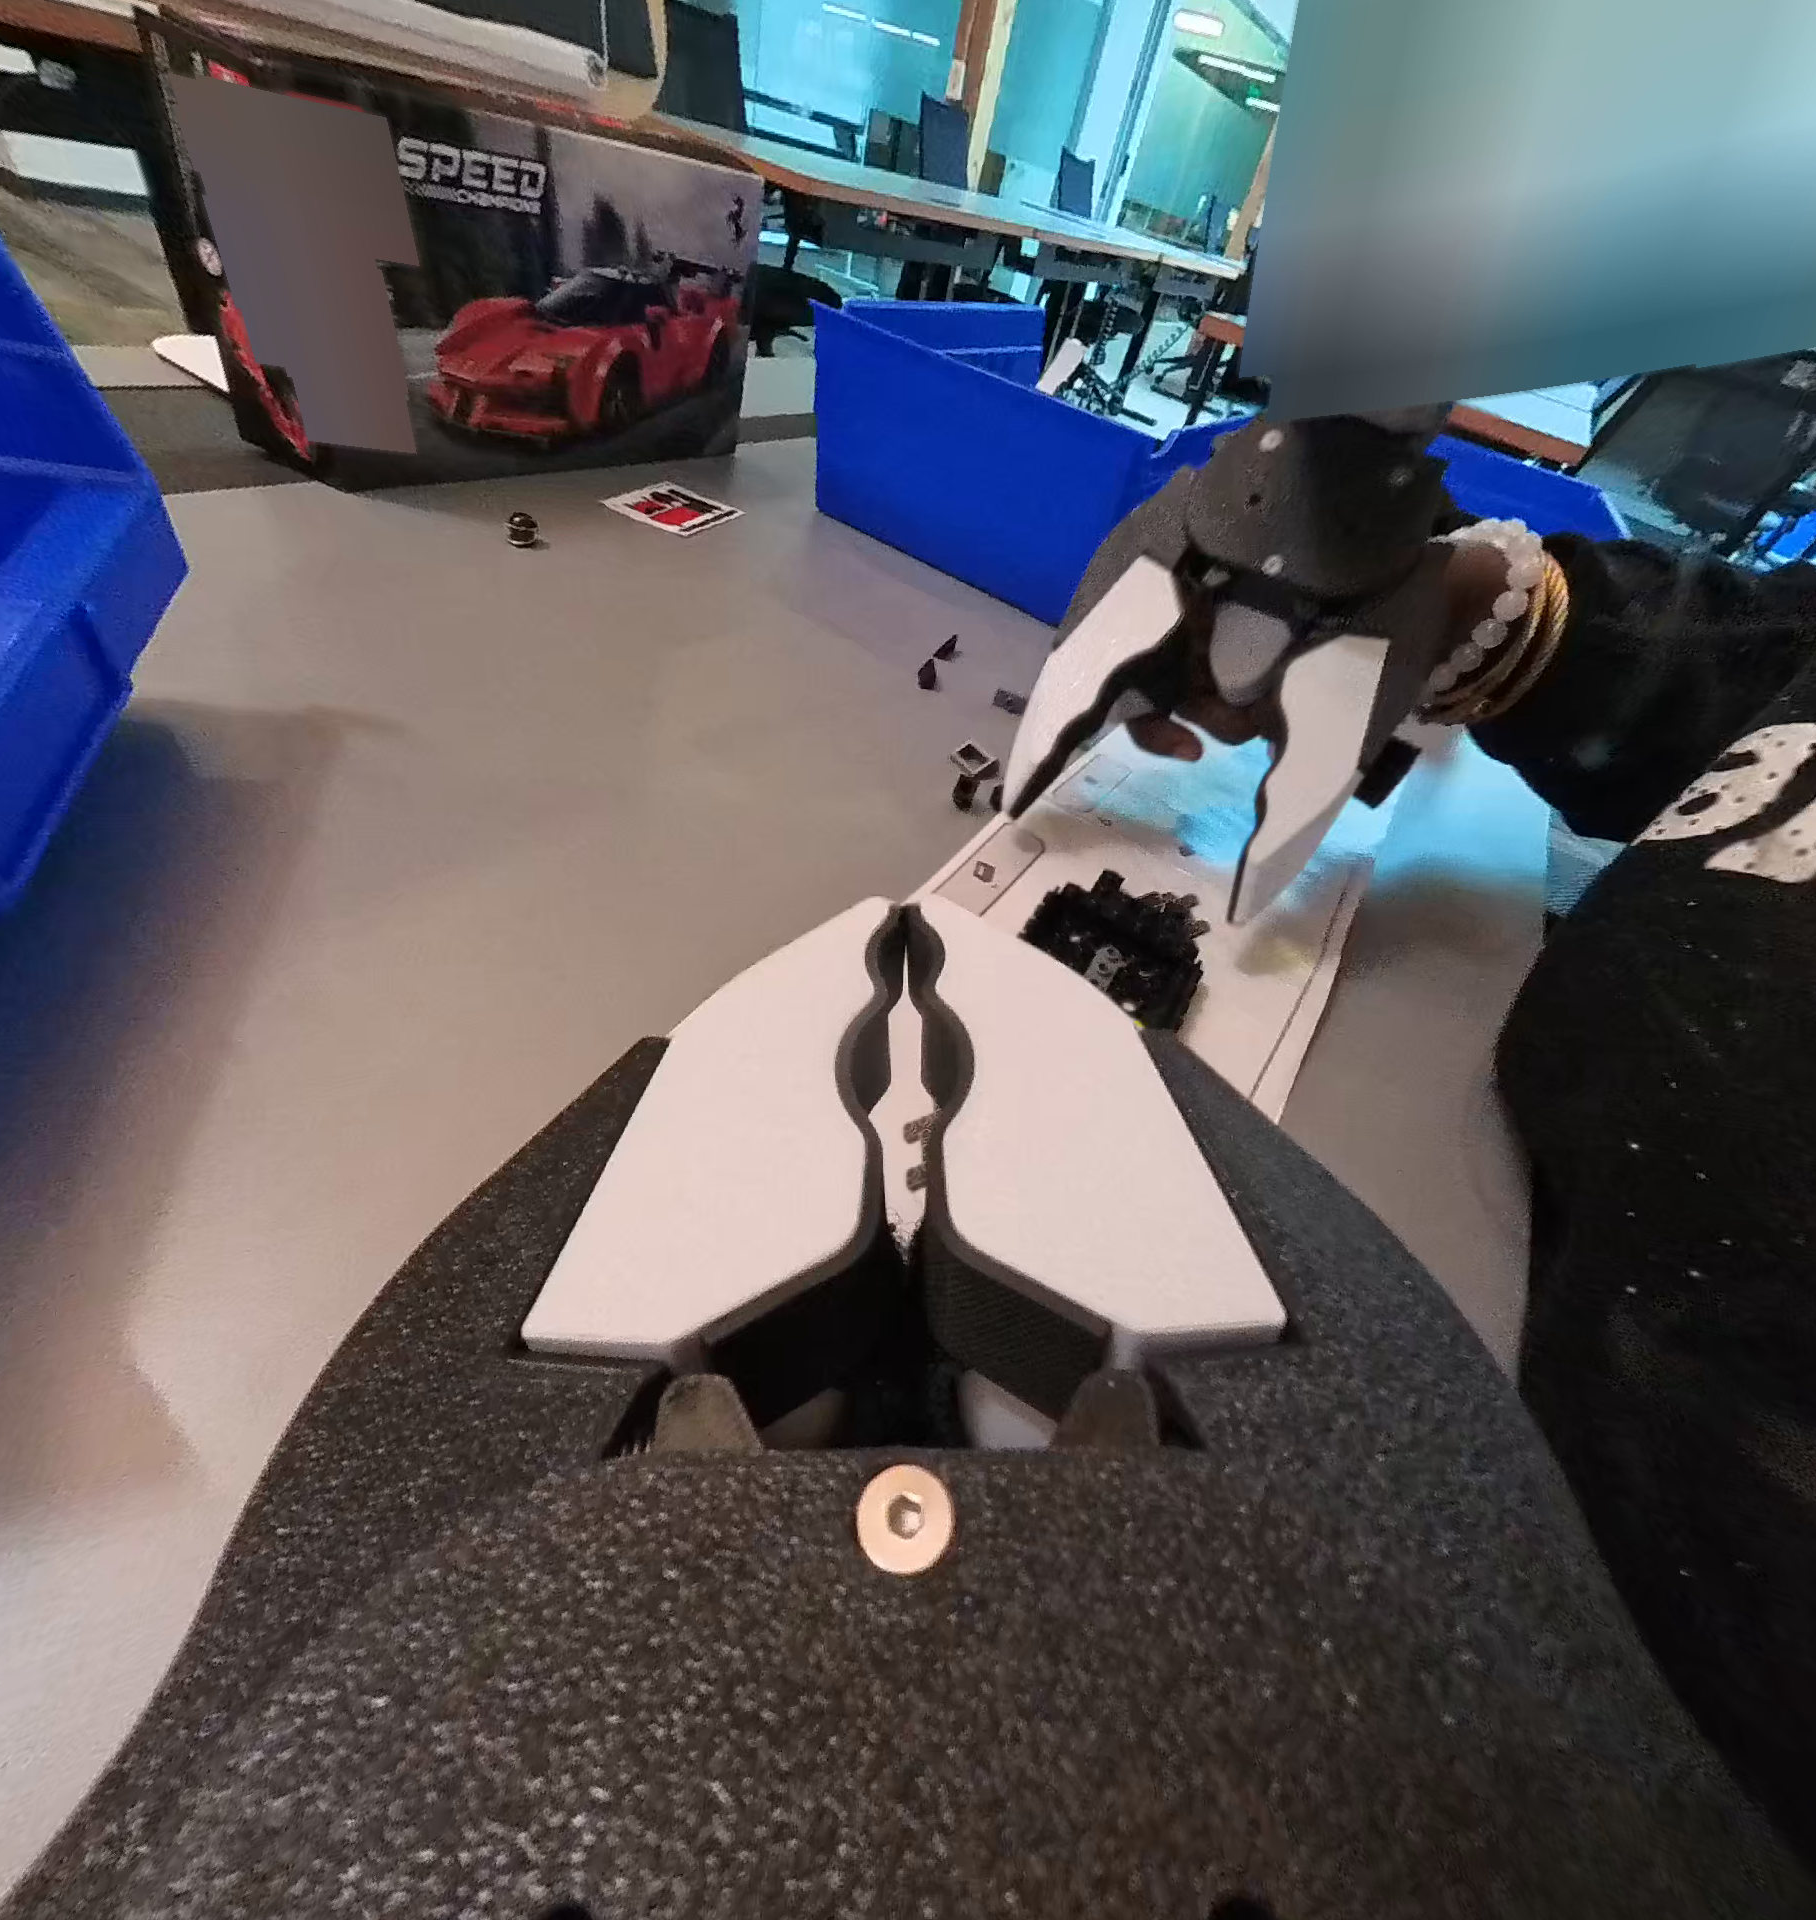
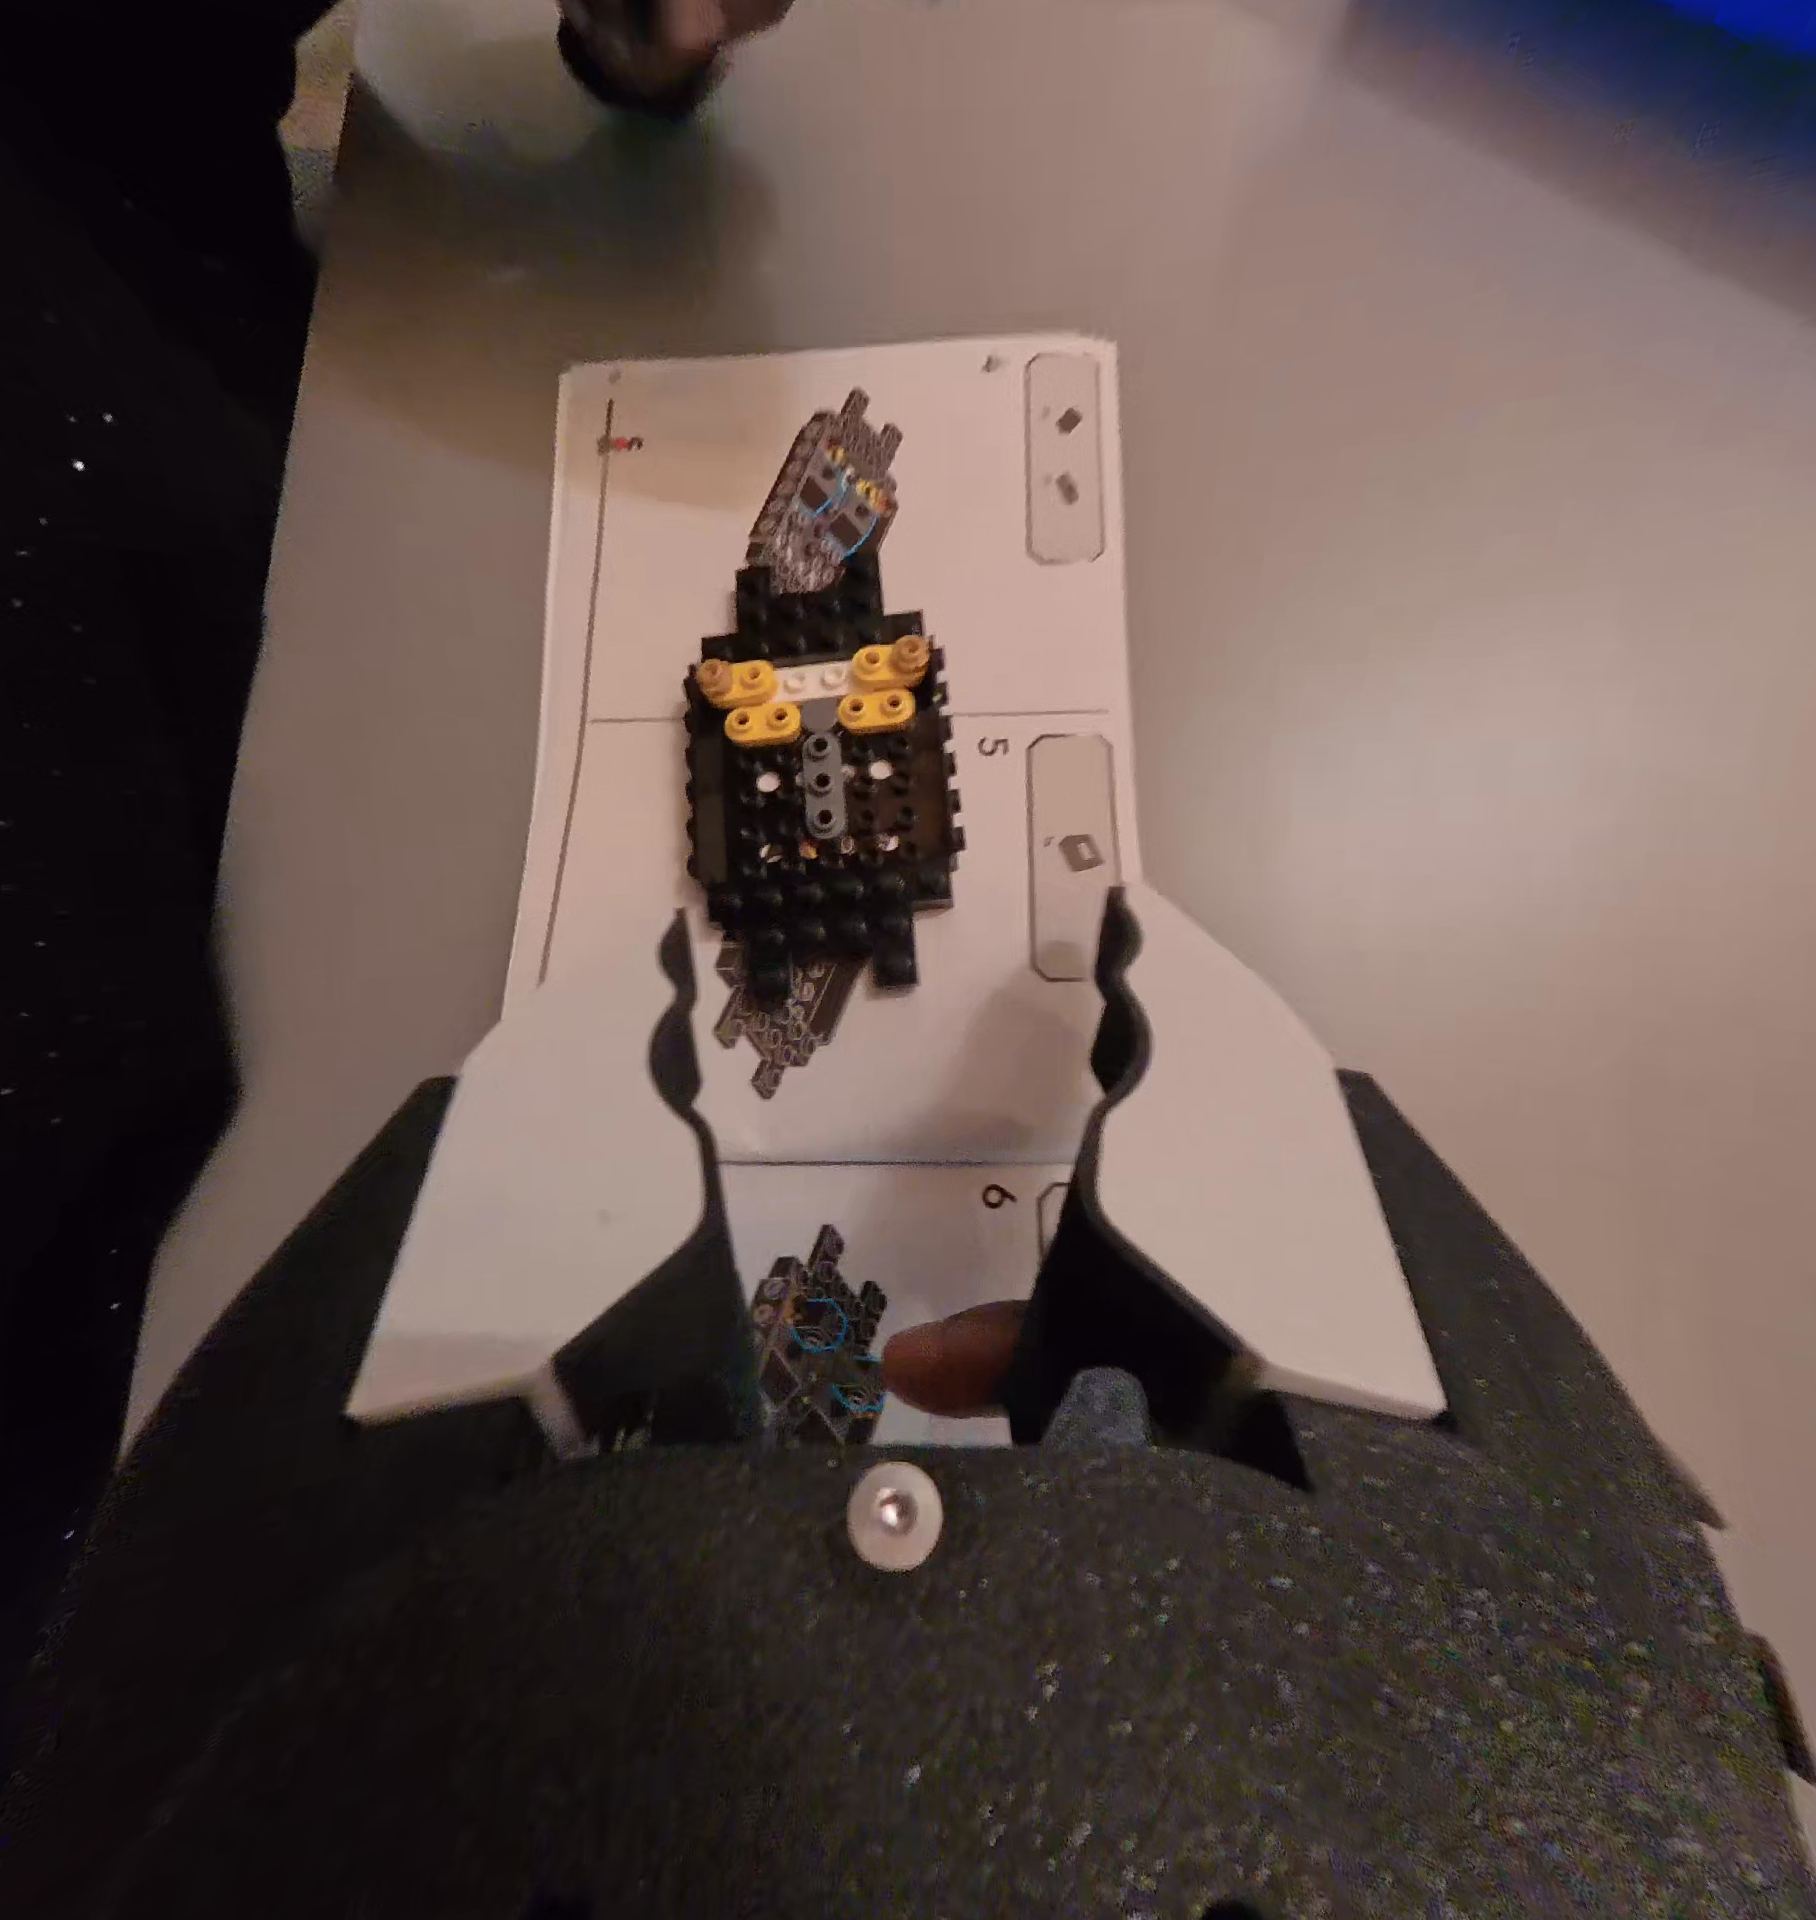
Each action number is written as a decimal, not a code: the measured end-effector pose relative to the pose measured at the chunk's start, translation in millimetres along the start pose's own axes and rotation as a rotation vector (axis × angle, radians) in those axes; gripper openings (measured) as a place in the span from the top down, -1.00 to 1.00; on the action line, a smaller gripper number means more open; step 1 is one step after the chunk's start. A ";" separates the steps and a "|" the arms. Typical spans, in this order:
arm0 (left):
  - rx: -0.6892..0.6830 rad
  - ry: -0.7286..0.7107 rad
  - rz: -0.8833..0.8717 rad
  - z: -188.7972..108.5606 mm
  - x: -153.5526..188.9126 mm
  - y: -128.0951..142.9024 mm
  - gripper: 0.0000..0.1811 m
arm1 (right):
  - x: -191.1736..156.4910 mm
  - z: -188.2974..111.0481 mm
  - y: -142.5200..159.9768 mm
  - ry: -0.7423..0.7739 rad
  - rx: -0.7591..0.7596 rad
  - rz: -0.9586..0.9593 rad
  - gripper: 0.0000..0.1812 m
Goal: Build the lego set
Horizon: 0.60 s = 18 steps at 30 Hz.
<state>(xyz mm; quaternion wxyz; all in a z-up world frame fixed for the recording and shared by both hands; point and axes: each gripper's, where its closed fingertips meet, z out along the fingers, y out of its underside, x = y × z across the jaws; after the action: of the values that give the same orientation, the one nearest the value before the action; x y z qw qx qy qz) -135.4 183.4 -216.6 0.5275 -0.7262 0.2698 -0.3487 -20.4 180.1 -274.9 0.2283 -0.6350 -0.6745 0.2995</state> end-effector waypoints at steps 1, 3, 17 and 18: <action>0.006 0.023 0.004 -0.7 3.0 -0.6 1.00 | -2.6 3.2 1.6 -0.013 -0.011 0.002 0.10; 0.014 0.047 0.031 -1.6 8.3 -1.1 0.99 | -5.3 9.1 2.0 -0.014 -0.011 -0.005 0.05; 0.003 0.030 0.034 -0.8 7.1 0.7 0.78 | -5.3 18.5 2.1 0.058 0.013 0.018 0.27; 0.001 0.026 0.032 -0.6 6.4 0.9 0.76 | -4.6 18.0 2.9 0.066 0.010 0.022 0.28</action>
<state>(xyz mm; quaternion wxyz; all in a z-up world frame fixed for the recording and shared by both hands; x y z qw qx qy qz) -132.0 177.9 -215.9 0.5300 -0.7170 0.2877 -0.3497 -30.3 173.4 -289.5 0.2505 -0.6508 -0.6580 0.2843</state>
